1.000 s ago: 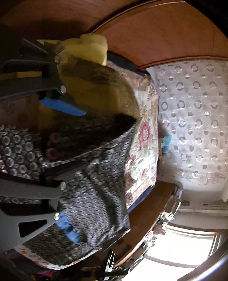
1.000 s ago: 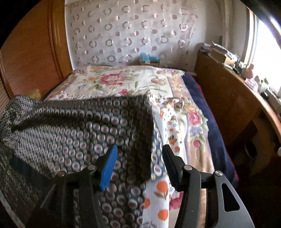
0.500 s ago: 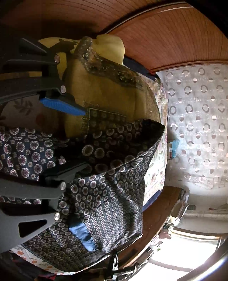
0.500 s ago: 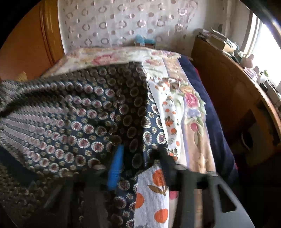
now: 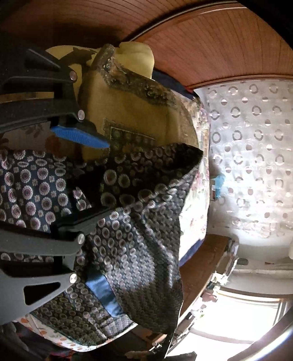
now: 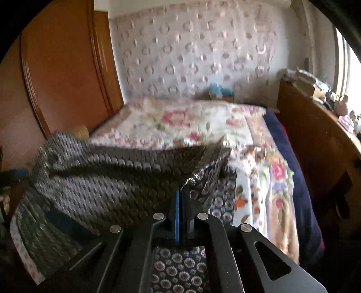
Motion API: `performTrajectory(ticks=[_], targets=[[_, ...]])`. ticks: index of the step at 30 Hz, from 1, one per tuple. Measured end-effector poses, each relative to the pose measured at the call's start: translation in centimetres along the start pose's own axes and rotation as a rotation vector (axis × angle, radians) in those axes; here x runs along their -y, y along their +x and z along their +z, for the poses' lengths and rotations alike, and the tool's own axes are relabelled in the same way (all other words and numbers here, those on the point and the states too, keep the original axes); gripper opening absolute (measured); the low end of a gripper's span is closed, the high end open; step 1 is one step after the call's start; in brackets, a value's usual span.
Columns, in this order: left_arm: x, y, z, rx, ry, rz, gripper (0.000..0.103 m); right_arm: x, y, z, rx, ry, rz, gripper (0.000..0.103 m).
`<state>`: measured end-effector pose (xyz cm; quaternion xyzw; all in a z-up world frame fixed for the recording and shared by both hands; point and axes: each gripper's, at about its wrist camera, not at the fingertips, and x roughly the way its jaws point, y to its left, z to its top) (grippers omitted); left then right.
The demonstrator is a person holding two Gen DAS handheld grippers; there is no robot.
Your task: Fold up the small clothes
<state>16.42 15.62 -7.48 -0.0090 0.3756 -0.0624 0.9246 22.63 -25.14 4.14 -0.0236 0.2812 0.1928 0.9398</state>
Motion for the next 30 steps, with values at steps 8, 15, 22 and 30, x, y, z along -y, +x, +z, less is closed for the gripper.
performTrajectory(ticks=[8, 15, 22, 30], targets=[[1.1, -0.1, 0.3, -0.002, 0.014, -0.025, 0.054, 0.8, 0.2, -2.0, -0.048, 0.03, -0.063, 0.001], [1.7, 1.8, -0.3, -0.027, 0.039, -0.019, 0.054, 0.8, 1.6, -2.6, -0.098, 0.042, -0.072, 0.001], [1.0, 3.2, -0.1, -0.052, 0.032, -0.028, 0.006, 1.1, 1.0, -2.6, -0.092, 0.052, -0.064, 0.001], [-0.2, -0.9, -1.3, 0.014, -0.018, -0.085, 0.001, 2.2, -0.8, -4.3, -0.055, 0.07, -0.053, 0.001]])
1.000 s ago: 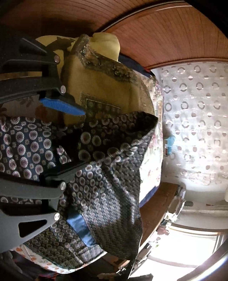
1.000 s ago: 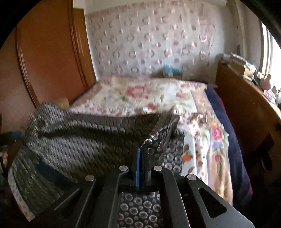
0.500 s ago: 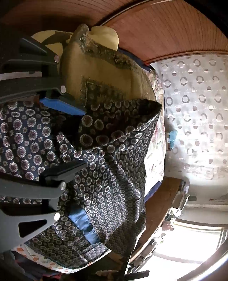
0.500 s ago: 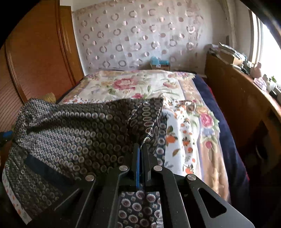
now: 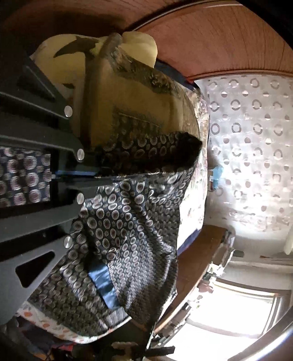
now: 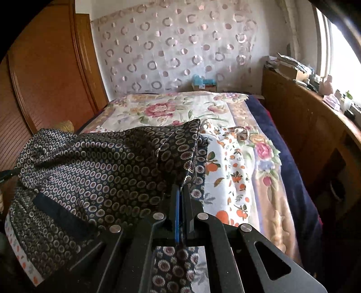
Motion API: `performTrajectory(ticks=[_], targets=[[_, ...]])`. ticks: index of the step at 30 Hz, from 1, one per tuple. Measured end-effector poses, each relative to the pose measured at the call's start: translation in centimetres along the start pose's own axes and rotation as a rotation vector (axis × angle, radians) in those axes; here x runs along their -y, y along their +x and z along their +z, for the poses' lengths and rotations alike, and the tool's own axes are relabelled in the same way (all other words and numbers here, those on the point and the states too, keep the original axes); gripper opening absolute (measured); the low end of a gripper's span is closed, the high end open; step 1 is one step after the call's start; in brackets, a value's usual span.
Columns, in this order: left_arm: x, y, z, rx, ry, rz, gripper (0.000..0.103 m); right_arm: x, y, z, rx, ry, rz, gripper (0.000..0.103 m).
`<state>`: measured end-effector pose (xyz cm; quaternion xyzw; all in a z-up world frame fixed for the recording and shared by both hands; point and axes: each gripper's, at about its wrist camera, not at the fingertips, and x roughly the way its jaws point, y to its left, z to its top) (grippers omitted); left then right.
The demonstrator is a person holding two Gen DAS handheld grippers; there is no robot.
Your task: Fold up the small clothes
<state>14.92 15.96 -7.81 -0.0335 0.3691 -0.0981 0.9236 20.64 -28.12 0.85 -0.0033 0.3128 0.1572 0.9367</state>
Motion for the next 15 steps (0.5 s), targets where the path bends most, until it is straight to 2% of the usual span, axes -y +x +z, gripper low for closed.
performTrajectory(ticks=[6, 15], targets=[[-0.5, -3.0, -1.9, 0.017, -0.018, -0.011, 0.001, 0.2, -1.6, -2.0, -0.004, -0.001, 0.006, 0.001], [-1.0, -4.9, -6.3, -0.018, -0.037, 0.006, 0.001, 0.2, -4.9, -5.6, -0.039, 0.005, 0.02, 0.001]])
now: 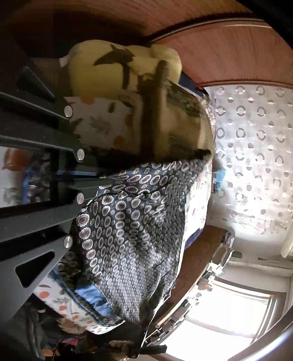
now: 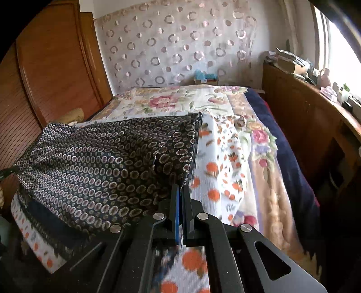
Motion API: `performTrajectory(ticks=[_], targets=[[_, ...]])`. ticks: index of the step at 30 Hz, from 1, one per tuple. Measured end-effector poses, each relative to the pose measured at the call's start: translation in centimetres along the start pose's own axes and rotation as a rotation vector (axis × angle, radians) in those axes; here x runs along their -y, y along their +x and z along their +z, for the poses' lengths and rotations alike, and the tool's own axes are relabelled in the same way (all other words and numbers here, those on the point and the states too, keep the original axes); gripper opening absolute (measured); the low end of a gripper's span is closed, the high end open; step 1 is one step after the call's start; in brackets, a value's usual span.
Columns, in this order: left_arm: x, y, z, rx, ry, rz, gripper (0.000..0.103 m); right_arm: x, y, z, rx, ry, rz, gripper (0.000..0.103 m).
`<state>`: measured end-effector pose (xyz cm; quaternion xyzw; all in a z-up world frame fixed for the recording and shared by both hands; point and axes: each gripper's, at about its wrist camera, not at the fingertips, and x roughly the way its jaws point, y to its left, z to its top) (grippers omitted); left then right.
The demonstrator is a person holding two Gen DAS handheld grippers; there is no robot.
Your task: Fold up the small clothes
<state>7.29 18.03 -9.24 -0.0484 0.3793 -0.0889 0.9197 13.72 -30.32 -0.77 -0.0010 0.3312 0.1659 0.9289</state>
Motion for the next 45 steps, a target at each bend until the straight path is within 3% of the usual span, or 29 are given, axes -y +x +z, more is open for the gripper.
performTrajectory(ticks=[8, 18, 20, 22, 24, 26, 28, 31, 35, 45], targets=[[-0.1, 0.3, -1.8, -0.029, 0.017, 0.056, 0.001, -0.8, -0.6, -1.6, -0.031, -0.023, -0.019, 0.001], [0.0, -0.4, -1.5, -0.011, 0.004, 0.068, 0.002, -1.6, -1.5, -0.9, 0.017, -0.031, -0.096, 0.002], [0.5, -0.9, -1.3, 0.008, 0.019, 0.08, 0.01, -2.3, -1.9, -0.4, 0.028, -0.05, -0.131, 0.005], [1.0, -1.6, -1.2, 0.042, 0.024, 0.085, 0.036, -2.8, -2.3, -0.1, 0.033, -0.063, -0.134, 0.014], [1.1, -2.3, -0.9, 0.076, 0.015, 0.07, 0.041, -3.1, -2.6, 0.0, 0.037, -0.053, -0.111, 0.05], [1.1, -2.6, -0.8, 0.08, 0.015, 0.062, 0.044, -3.7, -2.8, 0.2, 0.047, -0.054, -0.091, 0.063], [1.3, -2.6, -0.8, 0.085, 0.021, 0.072, 0.058, -4.5, -2.9, 0.1, 0.053, -0.077, -0.101, 0.064], [1.3, -2.2, -0.9, 0.07, 0.016, 0.069, 0.068, -6.2, -2.6, -0.3, 0.061, -0.101, -0.085, 0.064], [1.2, -1.2, -1.5, 0.047, 0.002, 0.085, 0.072, -8.0, -1.0, -1.4, 0.033, -0.122, -0.048, 0.064], [0.2, 1.1, -3.0, -0.047, -0.044, 0.148, 0.073, -10.5, 4.1, -2.9, -0.088, -0.193, -0.009, 0.064]])
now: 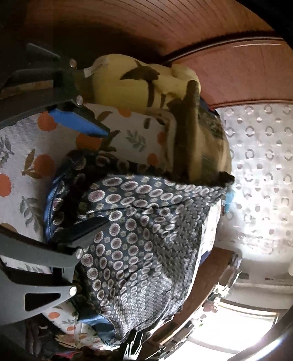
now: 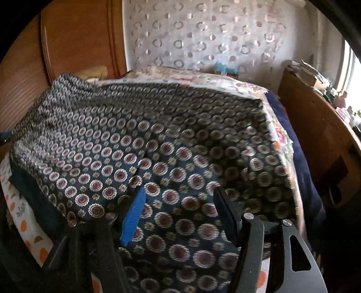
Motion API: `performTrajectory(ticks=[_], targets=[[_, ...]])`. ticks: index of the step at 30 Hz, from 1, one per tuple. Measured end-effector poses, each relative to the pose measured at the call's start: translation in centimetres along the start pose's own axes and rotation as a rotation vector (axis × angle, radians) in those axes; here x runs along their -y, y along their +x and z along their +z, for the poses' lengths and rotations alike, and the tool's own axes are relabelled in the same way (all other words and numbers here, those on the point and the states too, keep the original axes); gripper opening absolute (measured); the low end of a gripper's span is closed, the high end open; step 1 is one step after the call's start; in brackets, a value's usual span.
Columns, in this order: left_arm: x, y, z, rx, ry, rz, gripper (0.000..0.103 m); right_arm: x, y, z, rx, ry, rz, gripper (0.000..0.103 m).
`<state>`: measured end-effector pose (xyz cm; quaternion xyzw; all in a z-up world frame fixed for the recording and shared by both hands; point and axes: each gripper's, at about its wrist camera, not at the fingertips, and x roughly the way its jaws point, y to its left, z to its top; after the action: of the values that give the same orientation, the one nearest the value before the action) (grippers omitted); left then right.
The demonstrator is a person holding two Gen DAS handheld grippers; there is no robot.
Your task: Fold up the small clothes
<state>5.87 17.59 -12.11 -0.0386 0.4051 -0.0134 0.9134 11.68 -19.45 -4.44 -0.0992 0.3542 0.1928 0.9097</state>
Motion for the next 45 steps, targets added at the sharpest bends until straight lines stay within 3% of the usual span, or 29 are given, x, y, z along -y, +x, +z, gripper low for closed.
performTrajectory(ticks=[14, 24, 31, 42, 45], targets=[[-0.2, 0.1, -2.5, -0.021, -0.048, -0.008, 0.073, -0.1, 1.6, 0.2, 0.0, -0.002, 0.014, 0.066], [-0.8, 0.6, -1.8, -0.008, -0.077, -0.039, 0.073, -0.3, 1.7, 0.2, 0.0, 0.0, 0.015, 0.067], [-1.2, 1.1, -1.3, 0.019, -0.108, -0.032, 0.038, -0.3, 1.6, 0.2, 0.0, 0.001, 0.016, 0.068], [-0.4, 1.0, -1.5, 0.028, -0.088, -0.07, 0.011, -0.2, 1.7, 0.1, -0.001, 0.002, 0.019, 0.068], [0.2, -0.3, -1.6, 0.099, -0.08, -0.053, 0.007, -0.3, 1.6, 0.2, -0.001, 0.002, 0.02, 0.068]])
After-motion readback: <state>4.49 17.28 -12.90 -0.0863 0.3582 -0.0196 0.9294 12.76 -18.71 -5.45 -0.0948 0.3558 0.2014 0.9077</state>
